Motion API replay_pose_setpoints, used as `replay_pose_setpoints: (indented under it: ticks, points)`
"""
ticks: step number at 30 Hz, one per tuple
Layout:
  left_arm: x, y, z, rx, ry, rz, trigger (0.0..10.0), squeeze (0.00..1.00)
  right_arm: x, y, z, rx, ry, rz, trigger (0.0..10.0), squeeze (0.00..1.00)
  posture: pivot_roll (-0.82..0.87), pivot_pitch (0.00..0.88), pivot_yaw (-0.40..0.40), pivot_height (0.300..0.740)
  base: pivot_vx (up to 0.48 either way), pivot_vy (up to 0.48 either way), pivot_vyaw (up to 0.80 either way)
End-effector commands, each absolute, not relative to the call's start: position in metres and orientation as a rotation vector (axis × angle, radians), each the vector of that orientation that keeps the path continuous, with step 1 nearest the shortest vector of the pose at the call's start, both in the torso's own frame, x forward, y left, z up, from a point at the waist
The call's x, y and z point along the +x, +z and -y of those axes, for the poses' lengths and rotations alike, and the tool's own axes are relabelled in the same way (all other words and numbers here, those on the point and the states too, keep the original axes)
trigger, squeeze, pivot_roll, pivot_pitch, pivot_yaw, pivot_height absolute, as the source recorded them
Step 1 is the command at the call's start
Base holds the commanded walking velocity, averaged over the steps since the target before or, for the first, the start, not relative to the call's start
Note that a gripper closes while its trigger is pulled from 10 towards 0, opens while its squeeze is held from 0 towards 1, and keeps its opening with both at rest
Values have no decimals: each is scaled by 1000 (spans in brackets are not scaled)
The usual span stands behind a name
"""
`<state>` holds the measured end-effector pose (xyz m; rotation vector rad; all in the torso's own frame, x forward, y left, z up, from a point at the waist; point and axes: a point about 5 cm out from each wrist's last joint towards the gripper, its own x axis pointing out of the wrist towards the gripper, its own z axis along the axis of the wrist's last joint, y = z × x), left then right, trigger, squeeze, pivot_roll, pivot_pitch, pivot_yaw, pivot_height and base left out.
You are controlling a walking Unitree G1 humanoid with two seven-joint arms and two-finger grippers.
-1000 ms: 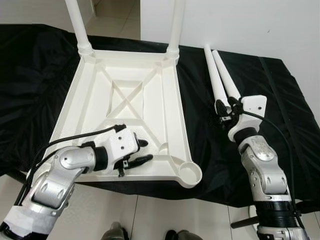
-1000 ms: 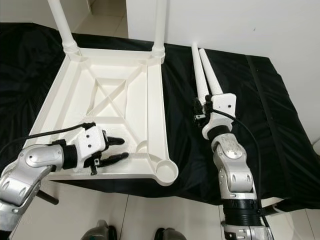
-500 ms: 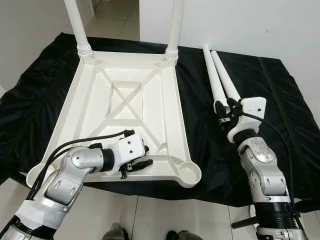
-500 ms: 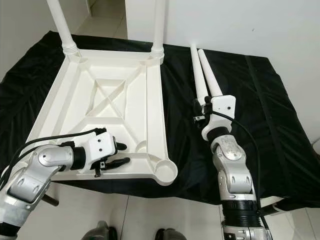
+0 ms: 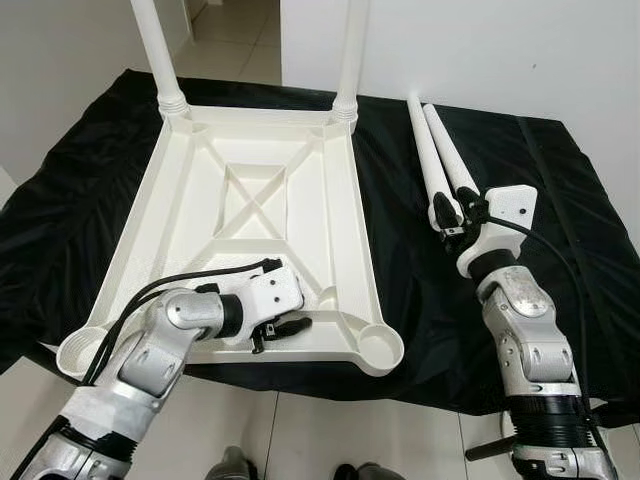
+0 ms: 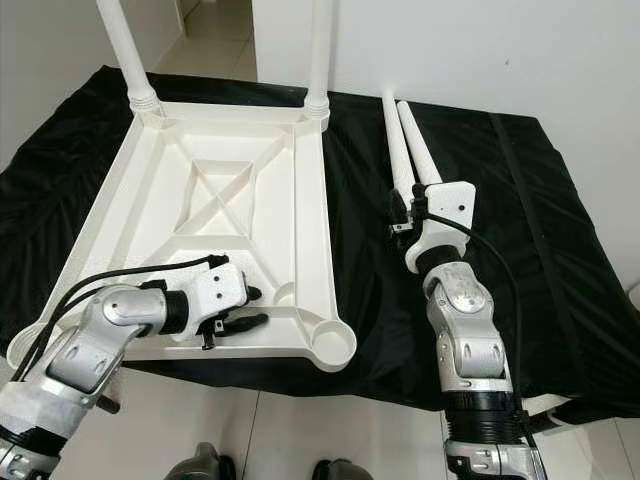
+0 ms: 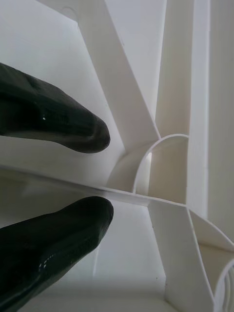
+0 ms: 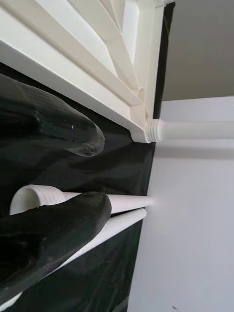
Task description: Building children table
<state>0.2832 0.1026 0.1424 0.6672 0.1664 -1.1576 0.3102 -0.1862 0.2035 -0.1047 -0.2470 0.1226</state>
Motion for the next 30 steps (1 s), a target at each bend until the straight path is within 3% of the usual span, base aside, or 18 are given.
replay_pose_setpoints:
  ticks: [1,14,15,16,18,22,25,26,29,30]
  points:
    - [291,137,-103,686,-996,-147,10000,0,311,206,188,-108,123,263,10000,0,73,34,-13,740,0,0,0]
    - [315,124,-113,610,-762,-295,10000,0,311,216,187,-105,89,322,10000,0,60,34,67,740,0,0,0]
    - [317,124,-114,601,-750,-301,9059,0,310,216,187,-105,87,323,10000,0,60,34,69,740,0,0,0]
    - [318,125,-115,598,-742,-301,4314,0,310,215,188,-106,84,322,10000,0,59,35,72,740,0,0,0]
    - [320,126,-116,583,-727,-304,2157,0,309,213,189,-106,80,320,10000,0,59,37,73,740,0,0,0]
    - [321,126,-117,582,-709,-306,1765,0,307,213,190,-103,73,319,10000,0,57,41,76,740,0,0,0]
    - [324,128,-118,561,-679,-308,2353,0,306,214,191,-102,67,319,10000,0,56,45,72,740,0,0,0]
    - [325,129,-117,553,-665,-303,588,0,306,214,191,-103,66,319,10000,0,56,50,66,740,0,0,0]
    - [328,131,-114,540,-650,-291,1294,0,307,214,191,-103,64,318,10000,0,55,53,60,740,0,0,0]
    - [328,132,-111,538,-651,-273,2902,0,307,215,191,-103,64,317,10000,0,53,58,55,740,0,0,0]
